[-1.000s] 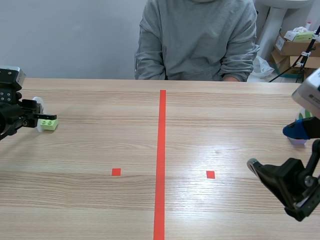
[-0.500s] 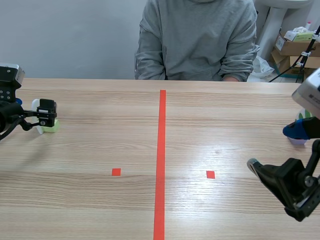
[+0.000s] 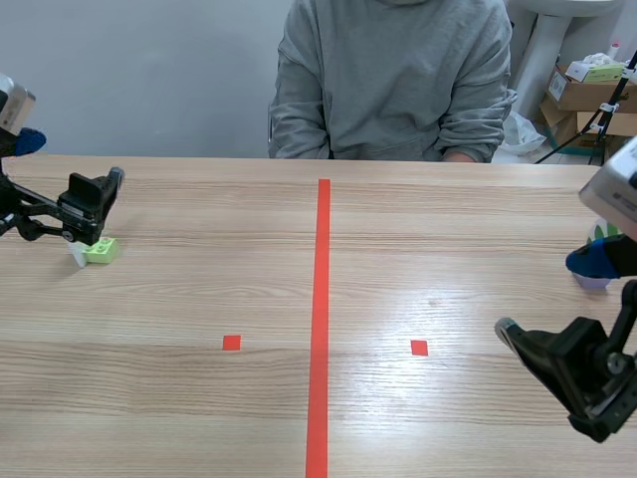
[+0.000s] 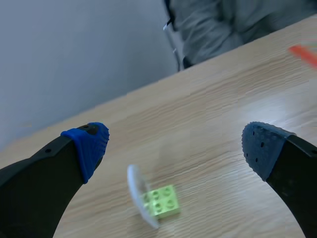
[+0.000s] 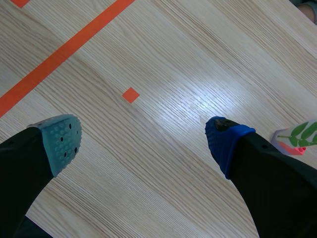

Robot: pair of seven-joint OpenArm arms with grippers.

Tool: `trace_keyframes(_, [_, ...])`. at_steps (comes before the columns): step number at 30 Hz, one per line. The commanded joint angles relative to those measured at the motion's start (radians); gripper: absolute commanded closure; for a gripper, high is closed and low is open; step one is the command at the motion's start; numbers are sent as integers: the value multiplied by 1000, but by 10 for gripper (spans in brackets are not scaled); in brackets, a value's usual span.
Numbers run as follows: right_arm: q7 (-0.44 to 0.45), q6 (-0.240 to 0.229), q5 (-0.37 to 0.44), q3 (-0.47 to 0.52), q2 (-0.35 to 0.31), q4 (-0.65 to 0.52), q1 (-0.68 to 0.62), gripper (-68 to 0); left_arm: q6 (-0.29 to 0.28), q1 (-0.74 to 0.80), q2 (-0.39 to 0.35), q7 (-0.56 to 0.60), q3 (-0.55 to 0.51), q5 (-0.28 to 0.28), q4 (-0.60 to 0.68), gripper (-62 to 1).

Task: Do the leaf sorting experiment

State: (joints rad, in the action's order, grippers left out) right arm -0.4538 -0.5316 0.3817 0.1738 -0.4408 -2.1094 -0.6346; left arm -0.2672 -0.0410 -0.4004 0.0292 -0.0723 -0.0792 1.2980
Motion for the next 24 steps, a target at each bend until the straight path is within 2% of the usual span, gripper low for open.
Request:
trace_keyframes(1, [8, 7, -7, 3, -11, 0, 6, -510, -7, 100, -7, 12, -5, -14, 98, -565])
trace_keyframes(5, [7, 7, -15, 3, -11, 0, 6, -510, -17, 357, -8, 17, -5, -18, 365, -566])
trace_keyframes(9, [9, 7, -14, 3, -11, 0, 6, -510, -16, 566, -8, 18, -5, -18, 510, -566])
trace_keyframes(14, [39, 7, -11, 3, -11, 0, 4, -510, -17, 726, -8, 20, -5, -18, 597, -566])
trace_keyframes(21, [96, 4, -5, 11, -11, 21, -45, -510, -42, 849, -19, 26, -8, -36, 674, -566])
trace_keyframes(24, [129, -39, 21, 26, -14, 45, -76, -510, -43, 879, -25, 26, -8, -36, 689, -568])
